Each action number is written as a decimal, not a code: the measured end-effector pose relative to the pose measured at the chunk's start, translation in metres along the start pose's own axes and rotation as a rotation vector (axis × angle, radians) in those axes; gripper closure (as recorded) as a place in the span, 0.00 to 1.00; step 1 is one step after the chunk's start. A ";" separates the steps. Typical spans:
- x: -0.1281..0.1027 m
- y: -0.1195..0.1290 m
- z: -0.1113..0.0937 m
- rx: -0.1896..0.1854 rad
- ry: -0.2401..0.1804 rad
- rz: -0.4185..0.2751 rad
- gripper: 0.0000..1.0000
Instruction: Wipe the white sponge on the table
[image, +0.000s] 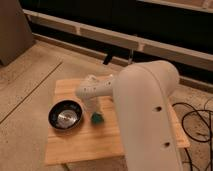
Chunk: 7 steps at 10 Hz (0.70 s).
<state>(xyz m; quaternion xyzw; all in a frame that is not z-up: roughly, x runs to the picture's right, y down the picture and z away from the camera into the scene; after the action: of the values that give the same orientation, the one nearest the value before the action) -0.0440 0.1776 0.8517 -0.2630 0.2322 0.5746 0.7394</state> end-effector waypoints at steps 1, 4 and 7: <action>0.010 -0.012 0.003 0.001 0.014 0.030 1.00; 0.011 -0.034 0.016 -0.009 0.050 0.078 1.00; -0.004 -0.037 0.028 -0.008 0.084 0.065 1.00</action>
<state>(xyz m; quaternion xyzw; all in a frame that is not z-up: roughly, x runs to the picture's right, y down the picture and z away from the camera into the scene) -0.0082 0.1861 0.8798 -0.2823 0.2692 0.5876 0.7089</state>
